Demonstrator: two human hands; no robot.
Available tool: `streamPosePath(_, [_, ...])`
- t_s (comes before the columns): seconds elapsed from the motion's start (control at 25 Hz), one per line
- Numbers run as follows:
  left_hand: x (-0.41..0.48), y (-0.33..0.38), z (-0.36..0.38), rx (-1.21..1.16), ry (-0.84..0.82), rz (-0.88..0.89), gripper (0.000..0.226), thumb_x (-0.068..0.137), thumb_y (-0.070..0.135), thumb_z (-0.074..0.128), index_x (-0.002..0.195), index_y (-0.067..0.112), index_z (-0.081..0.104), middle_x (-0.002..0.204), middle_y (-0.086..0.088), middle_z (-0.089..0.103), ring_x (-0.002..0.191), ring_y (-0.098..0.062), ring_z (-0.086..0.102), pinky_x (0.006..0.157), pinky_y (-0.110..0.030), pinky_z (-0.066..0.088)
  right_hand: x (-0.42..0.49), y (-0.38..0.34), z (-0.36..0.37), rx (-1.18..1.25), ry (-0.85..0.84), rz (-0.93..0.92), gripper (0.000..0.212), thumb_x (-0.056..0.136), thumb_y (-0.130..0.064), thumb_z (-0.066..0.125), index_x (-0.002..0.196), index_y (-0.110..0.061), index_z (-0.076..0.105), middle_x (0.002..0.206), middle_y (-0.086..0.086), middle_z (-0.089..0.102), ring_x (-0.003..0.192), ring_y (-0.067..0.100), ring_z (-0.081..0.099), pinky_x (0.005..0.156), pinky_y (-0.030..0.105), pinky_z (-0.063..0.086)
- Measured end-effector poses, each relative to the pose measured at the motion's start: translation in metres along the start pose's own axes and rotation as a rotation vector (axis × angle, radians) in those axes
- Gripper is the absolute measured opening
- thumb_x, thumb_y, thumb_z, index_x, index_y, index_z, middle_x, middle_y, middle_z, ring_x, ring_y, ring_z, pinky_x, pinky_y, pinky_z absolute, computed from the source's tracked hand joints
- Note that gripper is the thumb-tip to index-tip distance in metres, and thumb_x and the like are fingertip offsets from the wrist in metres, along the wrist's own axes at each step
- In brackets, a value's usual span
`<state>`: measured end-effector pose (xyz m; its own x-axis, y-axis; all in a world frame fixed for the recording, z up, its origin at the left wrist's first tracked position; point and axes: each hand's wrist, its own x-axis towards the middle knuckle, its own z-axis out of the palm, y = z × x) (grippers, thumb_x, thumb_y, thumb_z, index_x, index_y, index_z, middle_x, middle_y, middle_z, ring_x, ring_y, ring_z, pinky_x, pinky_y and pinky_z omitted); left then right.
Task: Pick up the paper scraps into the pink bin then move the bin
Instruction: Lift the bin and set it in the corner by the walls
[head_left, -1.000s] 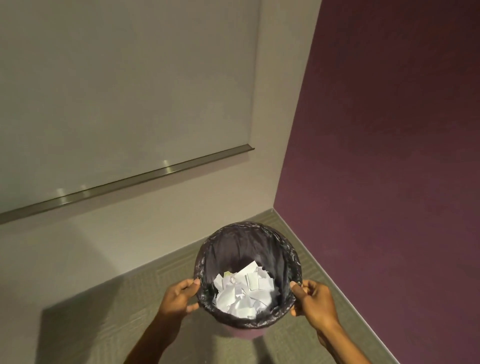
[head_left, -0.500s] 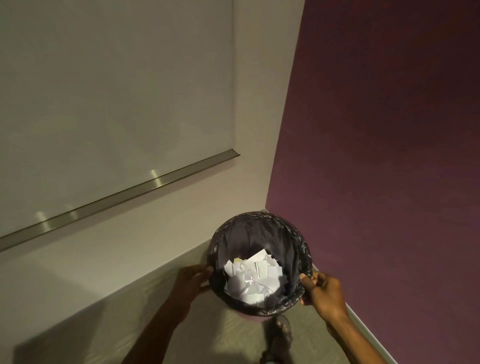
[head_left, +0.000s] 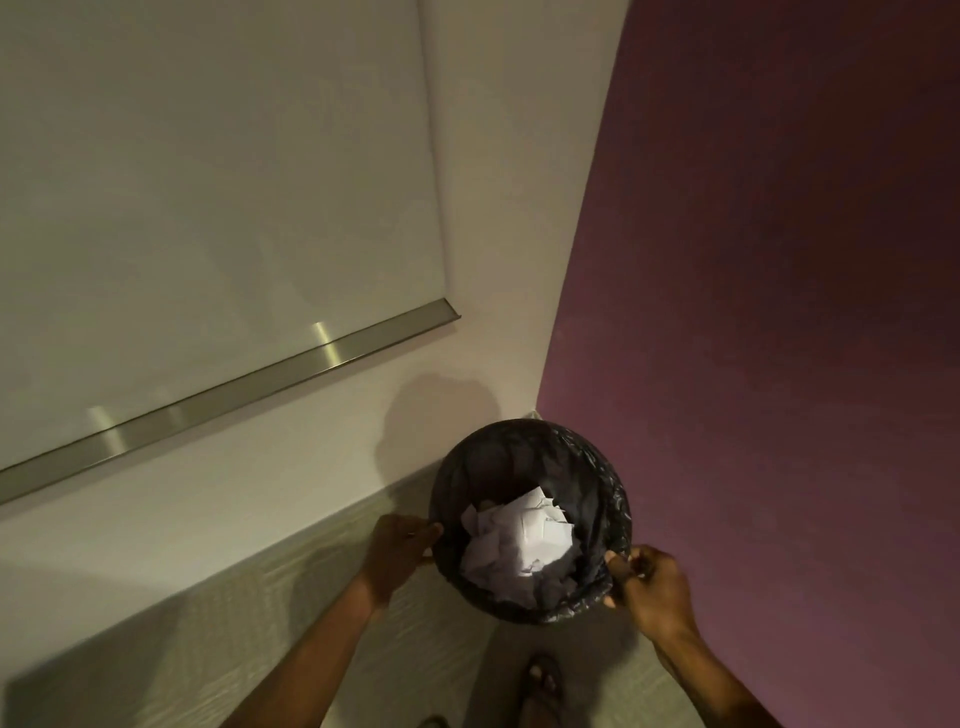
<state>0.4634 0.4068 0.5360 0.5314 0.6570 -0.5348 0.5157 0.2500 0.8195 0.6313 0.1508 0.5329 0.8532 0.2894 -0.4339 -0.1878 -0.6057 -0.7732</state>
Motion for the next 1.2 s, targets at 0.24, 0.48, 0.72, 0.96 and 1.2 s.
streamPosePath(0.24, [0.098, -0.023, 0.037, 0.054, 0.028, -0.103, 0.019, 0.087, 0.005, 0.067, 0.069, -0.002, 0.070, 0.071, -0.018, 0.068, 0.068, -0.029, 0.066, 0.063, -0.039, 0.058, 0.097, 0.021, 0.033, -0.105, 0.063, -0.018, 0.026, 0.085, 0.001, 0.069, 0.061, -0.005, 0.062, 0.047, -0.007, 0.058, 0.044, 0.001, 0.052, 0.045, 0.016, 0.038])
streamPosePath(0.48, [0.204, -0.088, 0.063, 0.020, -0.095, -0.244, 0.005, 0.082, 0.000, 0.069, 0.087, 0.002, 0.070, 0.091, -0.015, 0.069, 0.087, -0.029, 0.066, 0.074, -0.038, 0.055, 0.195, 0.087, 0.097, -0.262, 0.066, 0.016, 0.014, 0.090, -0.013, 0.067, 0.082, -0.002, 0.064, 0.071, 0.010, 0.064, 0.071, 0.026, 0.063, 0.051, 0.018, 0.037])
streamPosePath(0.72, [0.285, -0.163, 0.108, 0.015, -0.068, -0.312, 0.018, 0.082, -0.007, 0.064, 0.098, 0.002, 0.064, 0.082, -0.006, 0.066, 0.075, -0.021, 0.063, 0.058, -0.026, 0.054, 0.281, 0.180, 0.165, -0.407, 0.041, 0.048, 0.028, 0.093, -0.019, 0.061, 0.095, 0.008, 0.066, 0.097, 0.027, 0.068, 0.095, 0.042, 0.064, 0.082, 0.044, 0.046])
streamPosePath(0.96, [0.331, -0.213, 0.132, -0.010, -0.136, -0.325, 0.018, 0.083, 0.002, 0.067, 0.100, 0.003, 0.065, 0.093, -0.005, 0.069, 0.086, -0.017, 0.065, 0.077, -0.035, 0.053, 0.331, 0.239, 0.199, -0.438, 0.054, 0.086, 0.031, 0.094, -0.021, 0.059, 0.102, 0.009, 0.064, 0.105, 0.029, 0.066, 0.100, 0.044, 0.061, 0.078, 0.038, 0.043])
streamPosePath(1.2, [0.357, -0.235, 0.145, -0.022, -0.125, -0.328, 0.031, 0.083, 0.004, 0.066, 0.114, 0.000, 0.064, 0.114, -0.015, 0.068, 0.106, -0.026, 0.064, 0.092, -0.043, 0.052, 0.350, 0.263, 0.217, -0.421, 0.094, 0.068, 0.029, 0.095, -0.017, 0.058, 0.105, 0.010, 0.061, 0.108, 0.030, 0.064, 0.103, 0.045, 0.058, 0.080, 0.040, 0.040])
